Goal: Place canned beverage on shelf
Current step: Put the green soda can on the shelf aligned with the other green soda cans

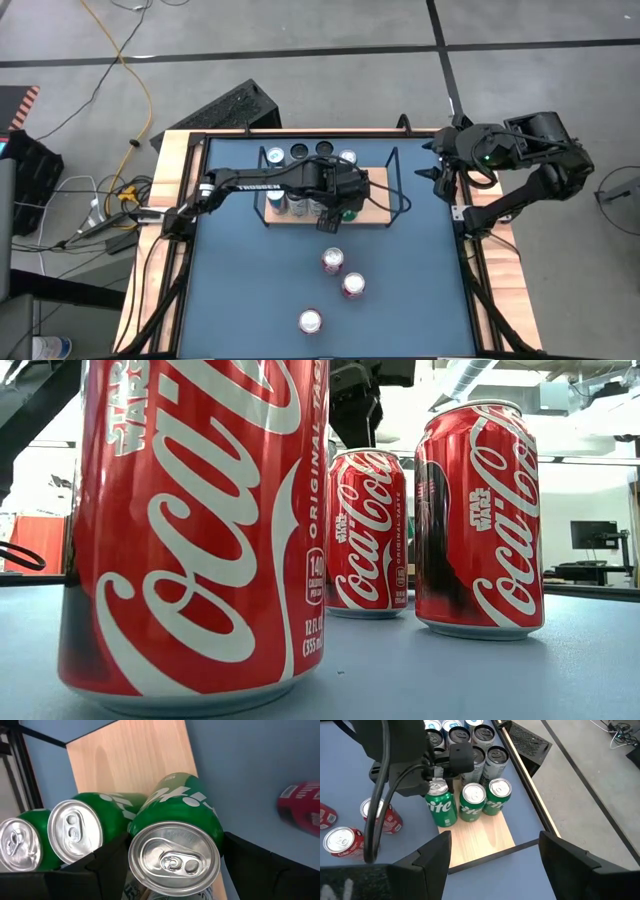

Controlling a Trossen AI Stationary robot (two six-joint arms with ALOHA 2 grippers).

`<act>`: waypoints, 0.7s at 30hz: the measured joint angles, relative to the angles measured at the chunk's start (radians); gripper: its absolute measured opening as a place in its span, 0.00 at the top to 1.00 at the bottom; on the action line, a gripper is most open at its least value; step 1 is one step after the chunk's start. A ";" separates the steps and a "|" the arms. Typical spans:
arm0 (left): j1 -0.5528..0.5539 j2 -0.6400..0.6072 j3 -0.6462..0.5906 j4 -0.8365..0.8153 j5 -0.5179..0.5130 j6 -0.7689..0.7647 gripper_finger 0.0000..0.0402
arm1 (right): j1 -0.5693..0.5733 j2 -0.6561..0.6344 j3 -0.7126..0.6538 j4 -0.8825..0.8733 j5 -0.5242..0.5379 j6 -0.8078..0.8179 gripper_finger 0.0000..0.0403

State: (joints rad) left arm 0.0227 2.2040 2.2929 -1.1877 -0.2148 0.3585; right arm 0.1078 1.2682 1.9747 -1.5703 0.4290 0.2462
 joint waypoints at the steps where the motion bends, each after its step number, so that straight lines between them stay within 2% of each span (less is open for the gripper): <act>1: 0.000 0.000 0.000 0.001 0.002 0.000 0.34 | 0.000 0.000 0.000 0.000 0.000 0.000 0.30; 21: 0.000 0.010 0.000 -0.026 0.001 0.072 0.34 | 0.000 0.000 0.000 0.000 0.000 -0.001 0.30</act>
State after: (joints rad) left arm 0.0223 2.2135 2.2929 -1.2136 -0.2136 0.4302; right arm 0.1078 1.2682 1.9747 -1.5703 0.4290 0.2455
